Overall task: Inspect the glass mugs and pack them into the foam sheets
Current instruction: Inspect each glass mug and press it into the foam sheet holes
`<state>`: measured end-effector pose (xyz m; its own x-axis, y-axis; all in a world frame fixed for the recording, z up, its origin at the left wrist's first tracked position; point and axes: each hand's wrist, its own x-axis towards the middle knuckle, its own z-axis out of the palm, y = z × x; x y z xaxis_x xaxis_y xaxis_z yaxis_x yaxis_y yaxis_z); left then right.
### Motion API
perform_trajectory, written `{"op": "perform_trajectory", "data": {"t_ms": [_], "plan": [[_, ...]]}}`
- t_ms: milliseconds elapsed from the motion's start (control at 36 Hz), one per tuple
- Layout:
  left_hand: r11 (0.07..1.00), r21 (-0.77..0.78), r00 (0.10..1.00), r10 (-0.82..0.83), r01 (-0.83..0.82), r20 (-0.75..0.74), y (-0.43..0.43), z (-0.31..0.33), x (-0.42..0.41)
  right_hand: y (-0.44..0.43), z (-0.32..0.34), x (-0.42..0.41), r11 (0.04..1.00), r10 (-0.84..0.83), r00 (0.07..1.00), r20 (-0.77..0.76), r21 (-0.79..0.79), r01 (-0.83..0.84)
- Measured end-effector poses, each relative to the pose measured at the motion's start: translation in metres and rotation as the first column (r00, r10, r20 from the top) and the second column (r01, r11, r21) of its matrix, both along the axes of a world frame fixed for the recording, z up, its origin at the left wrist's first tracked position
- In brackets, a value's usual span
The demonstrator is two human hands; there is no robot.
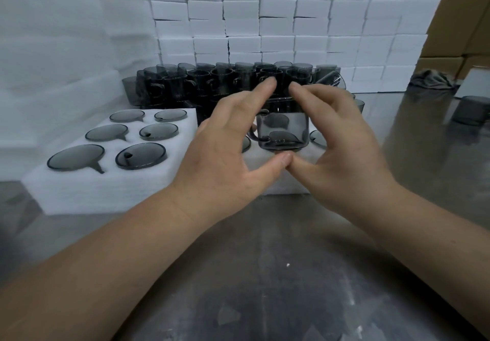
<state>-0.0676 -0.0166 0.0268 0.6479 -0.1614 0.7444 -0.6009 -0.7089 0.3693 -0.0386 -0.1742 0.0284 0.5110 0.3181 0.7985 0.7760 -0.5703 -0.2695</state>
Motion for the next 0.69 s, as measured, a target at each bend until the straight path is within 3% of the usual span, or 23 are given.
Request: {"op": "perform_trajectory", "data": {"t_ms": [250,695], "plan": [[1.000,0.008,0.999,-0.016,0.016,-0.045,0.0022,-0.0052,0.0056,-0.0004,0.0017,-0.0003,1.000,0.020,0.999,-0.043,-0.005,-0.020],[0.987,-0.044,0.985,0.149,-0.153,-0.090,-0.0035,-0.0023,0.0065,0.0014,0.0017,-0.0037,0.999,0.040,0.998,-0.051,-0.013,-0.040]]}}
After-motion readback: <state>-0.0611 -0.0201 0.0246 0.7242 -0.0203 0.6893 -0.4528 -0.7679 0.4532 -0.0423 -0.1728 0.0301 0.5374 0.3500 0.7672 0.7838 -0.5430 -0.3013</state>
